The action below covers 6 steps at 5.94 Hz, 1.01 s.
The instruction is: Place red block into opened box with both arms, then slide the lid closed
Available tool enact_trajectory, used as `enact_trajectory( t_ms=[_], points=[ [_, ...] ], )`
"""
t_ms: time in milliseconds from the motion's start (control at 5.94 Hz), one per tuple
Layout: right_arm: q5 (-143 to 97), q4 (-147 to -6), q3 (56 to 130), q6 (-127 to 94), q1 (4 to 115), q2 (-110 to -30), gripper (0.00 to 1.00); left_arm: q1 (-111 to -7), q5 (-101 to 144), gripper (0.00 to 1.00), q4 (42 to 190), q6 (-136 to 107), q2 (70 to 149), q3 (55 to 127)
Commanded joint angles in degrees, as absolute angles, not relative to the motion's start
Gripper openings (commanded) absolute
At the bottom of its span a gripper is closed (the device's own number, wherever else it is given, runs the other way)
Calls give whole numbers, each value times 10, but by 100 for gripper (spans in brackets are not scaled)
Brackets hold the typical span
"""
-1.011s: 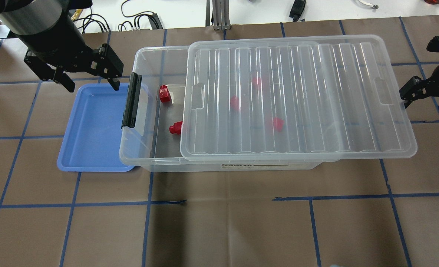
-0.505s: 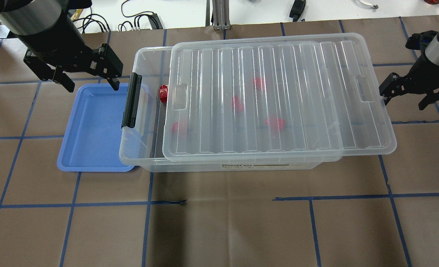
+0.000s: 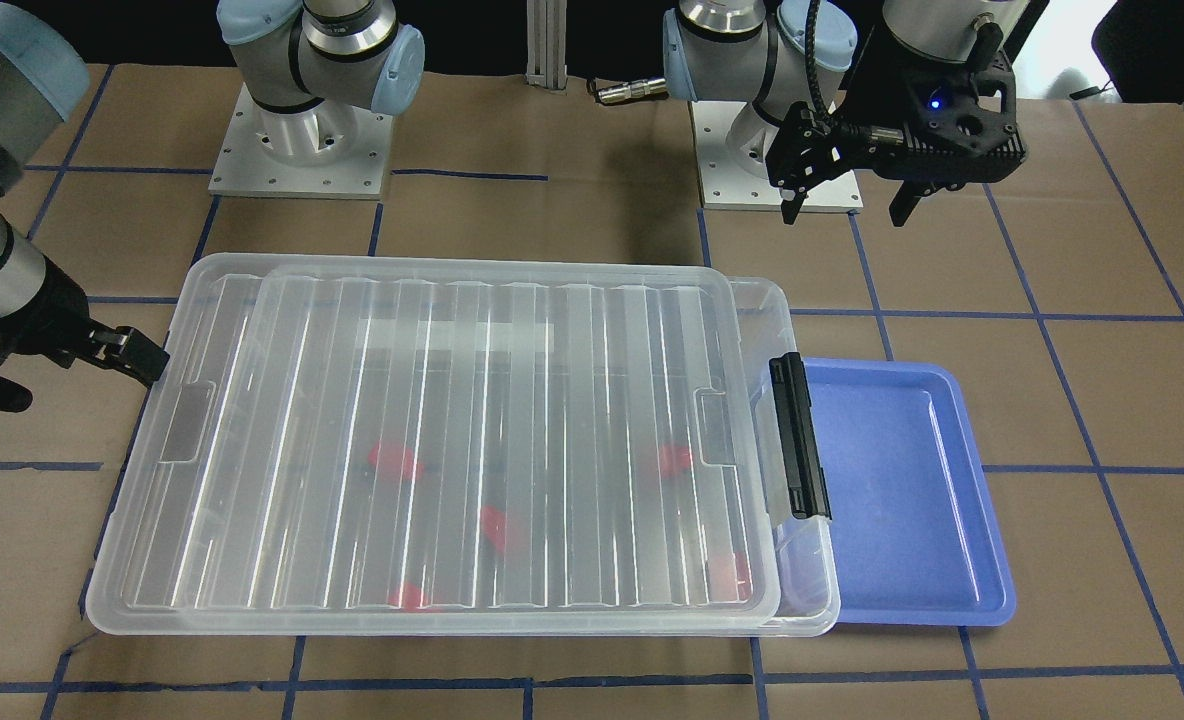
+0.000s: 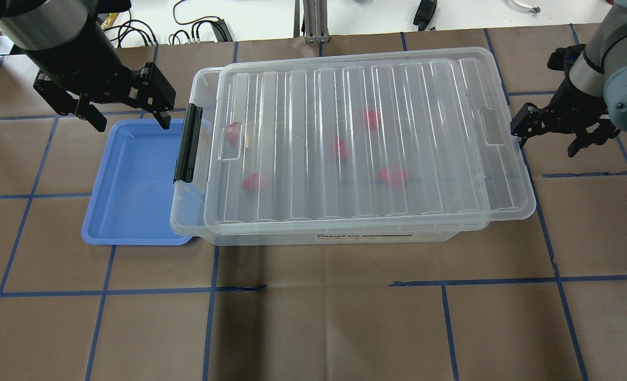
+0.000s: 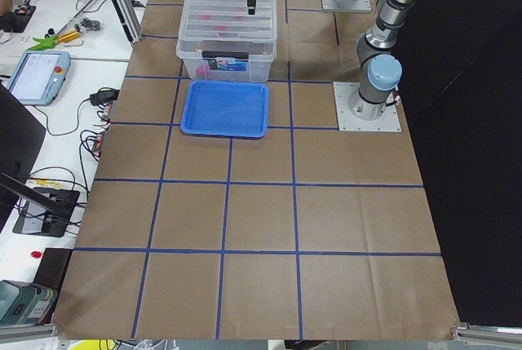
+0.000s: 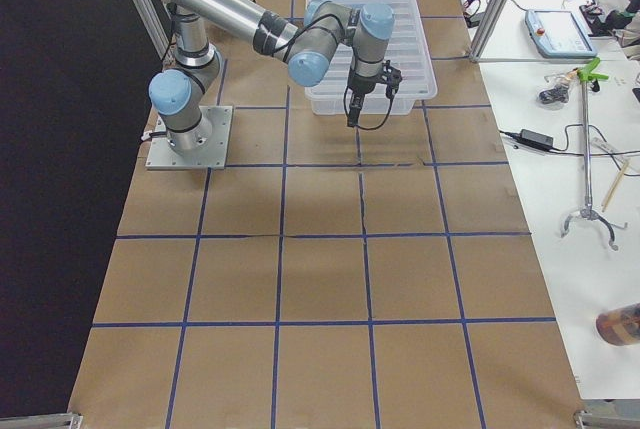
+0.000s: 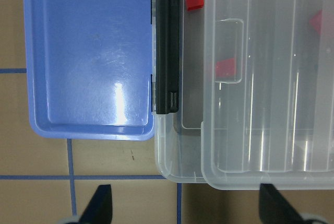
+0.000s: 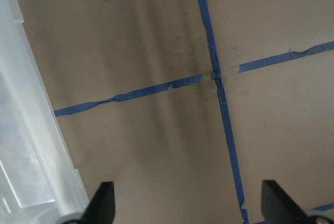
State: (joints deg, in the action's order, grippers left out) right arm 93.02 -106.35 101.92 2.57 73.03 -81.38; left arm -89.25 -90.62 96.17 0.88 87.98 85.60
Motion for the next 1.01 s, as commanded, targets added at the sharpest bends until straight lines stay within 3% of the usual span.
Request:
enact_trajectory(
  t_ms=[0,674,842],
  points=[
    [930,-1064,1021,-7,749,-814,100,-892,-906,98,962,9,880,856],
    [932,-1064,1013,-4,761,-829,100,-893,-906,98,962,9,880,856],
    [931,-1048,966,-2,769,-839,100,-893,-906,98,962,9,880,856]
  ],
)
